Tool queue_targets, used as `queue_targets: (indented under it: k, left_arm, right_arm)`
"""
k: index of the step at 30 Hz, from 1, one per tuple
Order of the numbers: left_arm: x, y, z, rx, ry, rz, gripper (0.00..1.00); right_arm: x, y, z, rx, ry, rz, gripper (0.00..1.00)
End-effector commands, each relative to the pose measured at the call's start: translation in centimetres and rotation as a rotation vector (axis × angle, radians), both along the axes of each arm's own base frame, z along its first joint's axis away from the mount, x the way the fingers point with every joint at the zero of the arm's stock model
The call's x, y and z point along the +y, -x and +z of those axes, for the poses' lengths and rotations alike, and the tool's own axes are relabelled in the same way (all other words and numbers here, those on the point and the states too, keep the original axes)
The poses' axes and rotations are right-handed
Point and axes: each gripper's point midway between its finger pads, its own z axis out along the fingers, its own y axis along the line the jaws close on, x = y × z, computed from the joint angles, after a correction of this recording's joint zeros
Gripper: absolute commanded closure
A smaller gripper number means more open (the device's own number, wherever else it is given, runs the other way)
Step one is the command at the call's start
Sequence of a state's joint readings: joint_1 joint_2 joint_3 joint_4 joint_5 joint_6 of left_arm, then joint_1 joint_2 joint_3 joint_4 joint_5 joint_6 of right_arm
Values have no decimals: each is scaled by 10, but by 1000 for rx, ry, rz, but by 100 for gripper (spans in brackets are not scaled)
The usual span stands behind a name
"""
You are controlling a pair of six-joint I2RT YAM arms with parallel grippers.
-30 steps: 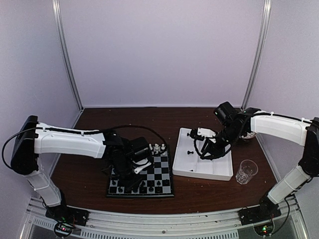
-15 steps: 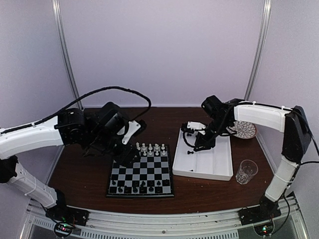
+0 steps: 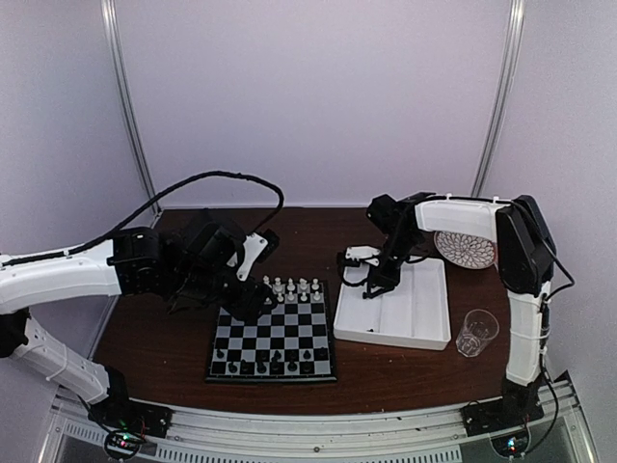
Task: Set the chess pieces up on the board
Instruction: Pick up the rook from the storage box.
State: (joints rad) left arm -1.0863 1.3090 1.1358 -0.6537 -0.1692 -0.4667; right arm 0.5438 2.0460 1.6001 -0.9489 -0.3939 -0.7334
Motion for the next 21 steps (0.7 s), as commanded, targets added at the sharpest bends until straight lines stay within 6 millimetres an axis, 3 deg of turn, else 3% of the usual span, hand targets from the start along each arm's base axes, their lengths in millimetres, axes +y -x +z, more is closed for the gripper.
queue_targets:
  k: [1,21]
  left_arm:
    - [-5,-6,13,-25,76,25,42]
    - [-7,-4,0,2,82,29,42]
  right_arm:
    - [1,-8,-3,-3,41,15,61]
    - [10,-9,-28,57,100,46,63]
